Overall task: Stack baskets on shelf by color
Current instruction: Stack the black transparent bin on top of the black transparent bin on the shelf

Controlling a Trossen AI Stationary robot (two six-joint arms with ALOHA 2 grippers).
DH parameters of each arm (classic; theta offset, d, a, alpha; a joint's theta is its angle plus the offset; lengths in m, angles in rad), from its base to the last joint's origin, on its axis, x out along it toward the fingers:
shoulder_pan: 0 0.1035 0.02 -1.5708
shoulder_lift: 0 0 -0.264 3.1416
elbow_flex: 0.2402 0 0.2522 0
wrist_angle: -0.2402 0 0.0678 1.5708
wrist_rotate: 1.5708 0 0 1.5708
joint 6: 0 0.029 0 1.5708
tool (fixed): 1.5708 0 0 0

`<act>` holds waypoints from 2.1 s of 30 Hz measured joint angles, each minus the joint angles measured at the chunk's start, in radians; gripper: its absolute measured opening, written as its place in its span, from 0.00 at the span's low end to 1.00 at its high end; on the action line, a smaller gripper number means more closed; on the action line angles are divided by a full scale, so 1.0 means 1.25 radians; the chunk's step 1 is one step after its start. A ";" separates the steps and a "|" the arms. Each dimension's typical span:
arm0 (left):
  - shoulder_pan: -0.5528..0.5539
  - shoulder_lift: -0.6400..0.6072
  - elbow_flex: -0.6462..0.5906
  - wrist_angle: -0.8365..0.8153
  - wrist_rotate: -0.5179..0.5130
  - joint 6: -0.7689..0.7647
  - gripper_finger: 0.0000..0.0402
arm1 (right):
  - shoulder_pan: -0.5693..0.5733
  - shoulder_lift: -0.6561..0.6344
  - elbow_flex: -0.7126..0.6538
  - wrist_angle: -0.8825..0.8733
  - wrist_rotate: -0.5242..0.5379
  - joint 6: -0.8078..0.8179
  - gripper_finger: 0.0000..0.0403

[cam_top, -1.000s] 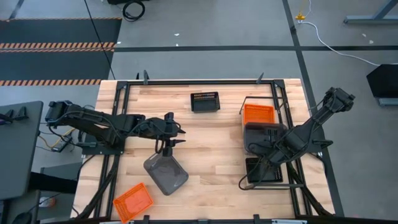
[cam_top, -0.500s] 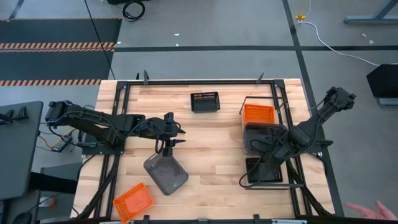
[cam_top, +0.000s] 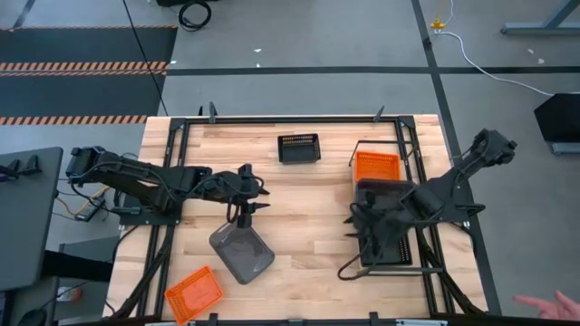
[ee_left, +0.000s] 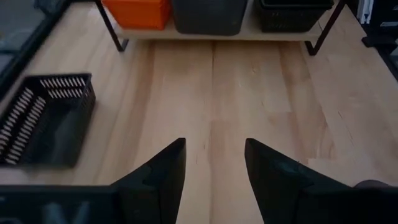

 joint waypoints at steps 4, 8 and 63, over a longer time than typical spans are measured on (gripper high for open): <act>0.000 0.000 0.000 -0.021 0.054 -0.029 0.43 | -0.022 0.057 0.000 0.060 -0.001 -0.075 0.42; -0.001 -0.007 0.000 -0.064 0.140 -0.083 0.43 | -0.048 0.124 0.000 0.107 -0.001 -0.125 0.42; -0.194 0.020 0.026 -0.599 0.176 -0.523 0.43 | -0.124 0.287 -0.001 0.368 -0.009 -0.303 0.42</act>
